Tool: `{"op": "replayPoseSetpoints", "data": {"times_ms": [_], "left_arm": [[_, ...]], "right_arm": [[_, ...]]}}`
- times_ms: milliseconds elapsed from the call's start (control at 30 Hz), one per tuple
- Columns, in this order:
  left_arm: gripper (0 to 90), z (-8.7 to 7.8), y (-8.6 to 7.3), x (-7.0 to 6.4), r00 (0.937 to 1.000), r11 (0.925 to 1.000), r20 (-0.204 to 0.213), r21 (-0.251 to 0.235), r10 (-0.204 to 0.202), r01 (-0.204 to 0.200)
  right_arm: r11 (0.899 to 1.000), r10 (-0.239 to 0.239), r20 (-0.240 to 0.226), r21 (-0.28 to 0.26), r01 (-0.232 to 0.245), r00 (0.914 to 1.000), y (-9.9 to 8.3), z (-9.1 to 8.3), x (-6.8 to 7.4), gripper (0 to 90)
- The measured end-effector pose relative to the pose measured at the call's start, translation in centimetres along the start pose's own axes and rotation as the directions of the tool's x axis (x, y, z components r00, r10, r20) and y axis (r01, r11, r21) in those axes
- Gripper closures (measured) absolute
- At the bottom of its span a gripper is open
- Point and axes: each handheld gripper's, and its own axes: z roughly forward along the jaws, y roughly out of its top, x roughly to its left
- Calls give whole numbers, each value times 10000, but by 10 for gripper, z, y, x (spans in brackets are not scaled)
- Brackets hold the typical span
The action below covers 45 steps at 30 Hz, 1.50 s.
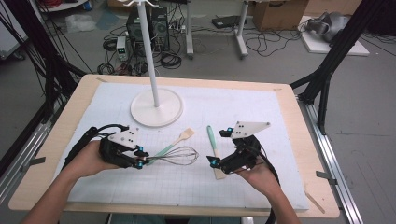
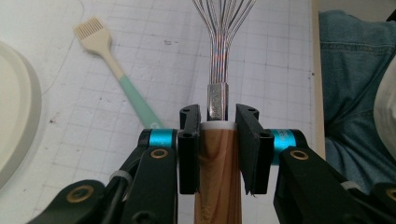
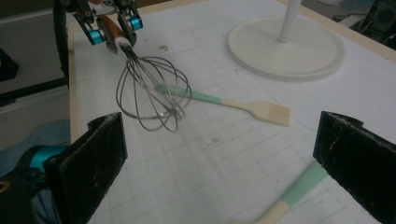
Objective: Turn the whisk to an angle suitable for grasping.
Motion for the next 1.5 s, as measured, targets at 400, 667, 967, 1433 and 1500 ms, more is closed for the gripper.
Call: {"op": "replayPoseSetpoints", "data": {"times_ms": [400,667,967,1433,1500], "left_arm": [[714,13,22,-2,9999,9998,128,169,77,-79],[713,19,37,-5,9993,9994,241,229,270,-275],[713,24,45,-6,9988,9985,314,380,377,-389],[713,20,53,-6,9989,9989,265,246,393,-399],[713,20,53,-6,9986,9986,274,257,447,-454]], "right_arm": [[9979,-506,-738,374,535,9960,26,18,7,15],[9914,-961,-1455,748,1078,9847,40,32,11,76],[9830,-1192,-2056,1135,1446,9714,52,46,11,190],[9592,-1385,-3015,1963,2035,9433,61,56,13,288],[9557,-1403,-3021,2077,2087,9429,60,57,13,291]]}}
